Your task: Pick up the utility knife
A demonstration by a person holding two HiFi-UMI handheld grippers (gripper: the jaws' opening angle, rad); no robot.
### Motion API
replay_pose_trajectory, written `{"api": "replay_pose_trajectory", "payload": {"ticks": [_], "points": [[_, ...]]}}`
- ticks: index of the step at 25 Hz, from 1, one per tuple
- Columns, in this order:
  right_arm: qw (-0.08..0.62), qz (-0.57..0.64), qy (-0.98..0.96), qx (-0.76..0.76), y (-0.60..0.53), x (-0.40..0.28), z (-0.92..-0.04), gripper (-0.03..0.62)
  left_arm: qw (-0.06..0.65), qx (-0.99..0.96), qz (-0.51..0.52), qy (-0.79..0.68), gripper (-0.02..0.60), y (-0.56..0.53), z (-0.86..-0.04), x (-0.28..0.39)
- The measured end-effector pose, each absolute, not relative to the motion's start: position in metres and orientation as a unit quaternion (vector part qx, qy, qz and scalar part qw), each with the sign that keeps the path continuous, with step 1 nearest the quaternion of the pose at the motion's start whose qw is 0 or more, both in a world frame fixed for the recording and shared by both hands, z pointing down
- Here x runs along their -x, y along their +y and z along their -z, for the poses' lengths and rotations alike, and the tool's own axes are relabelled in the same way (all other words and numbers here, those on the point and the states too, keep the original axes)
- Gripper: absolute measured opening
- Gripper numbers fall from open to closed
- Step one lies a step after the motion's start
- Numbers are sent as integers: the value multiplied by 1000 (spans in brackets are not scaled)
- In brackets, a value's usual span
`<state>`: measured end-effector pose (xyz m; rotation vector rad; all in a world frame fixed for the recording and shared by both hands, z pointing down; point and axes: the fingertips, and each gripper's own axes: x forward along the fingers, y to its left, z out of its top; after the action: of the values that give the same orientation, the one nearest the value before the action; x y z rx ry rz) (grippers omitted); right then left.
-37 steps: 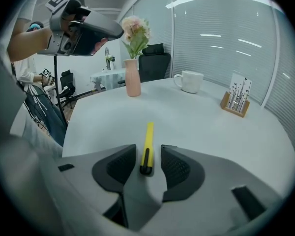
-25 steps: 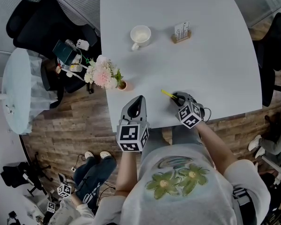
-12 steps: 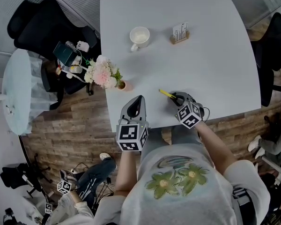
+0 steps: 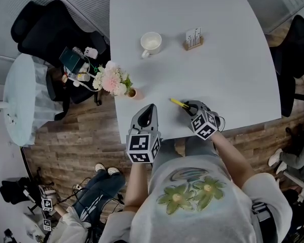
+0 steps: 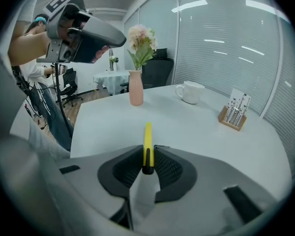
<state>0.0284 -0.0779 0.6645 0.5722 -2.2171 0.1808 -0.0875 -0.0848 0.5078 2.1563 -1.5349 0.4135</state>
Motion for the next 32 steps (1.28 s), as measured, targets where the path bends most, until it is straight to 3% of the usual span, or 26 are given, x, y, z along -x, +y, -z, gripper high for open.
{"api": "replay_pose_trajectory", "payload": {"ticks": [32], "points": [[351, -44, -904, -239, -93, -6, -587, 69, 208, -791, -143, -557, 0, -102, -488, 90]]}}
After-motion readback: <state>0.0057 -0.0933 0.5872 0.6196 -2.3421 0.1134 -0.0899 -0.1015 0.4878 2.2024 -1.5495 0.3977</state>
